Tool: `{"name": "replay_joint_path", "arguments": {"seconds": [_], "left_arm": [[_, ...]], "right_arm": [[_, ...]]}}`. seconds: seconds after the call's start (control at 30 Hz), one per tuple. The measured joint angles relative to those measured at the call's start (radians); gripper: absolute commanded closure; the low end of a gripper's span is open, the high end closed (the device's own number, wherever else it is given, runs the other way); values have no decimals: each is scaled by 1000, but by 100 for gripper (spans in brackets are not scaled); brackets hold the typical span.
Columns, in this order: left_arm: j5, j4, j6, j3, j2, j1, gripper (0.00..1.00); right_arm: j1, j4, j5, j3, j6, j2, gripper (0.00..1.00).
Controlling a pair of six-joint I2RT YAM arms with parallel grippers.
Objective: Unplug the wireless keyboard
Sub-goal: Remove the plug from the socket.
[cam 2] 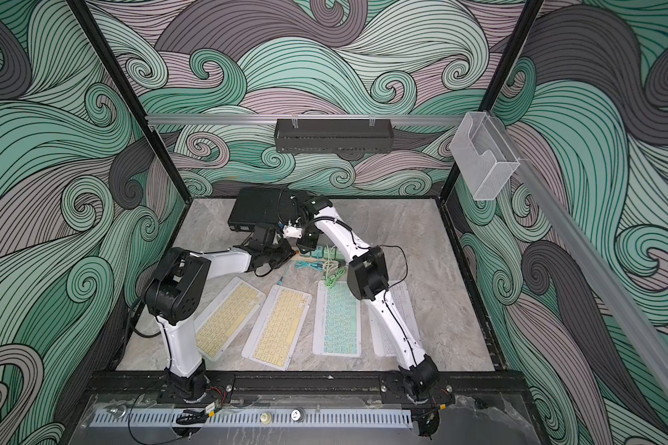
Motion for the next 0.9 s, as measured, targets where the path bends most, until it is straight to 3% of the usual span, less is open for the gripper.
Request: {"name": "replay_joint_path", "arguments": {"seconds": [0.43,0.9], "left_arm": [[44,219,-137,-7,80,1,100],[50,499,-276,-161,82,7,100]], "right_arm": [[-5,3,-14,0,4,0,100],[-12,5,-36,0,15,0,100]]}}
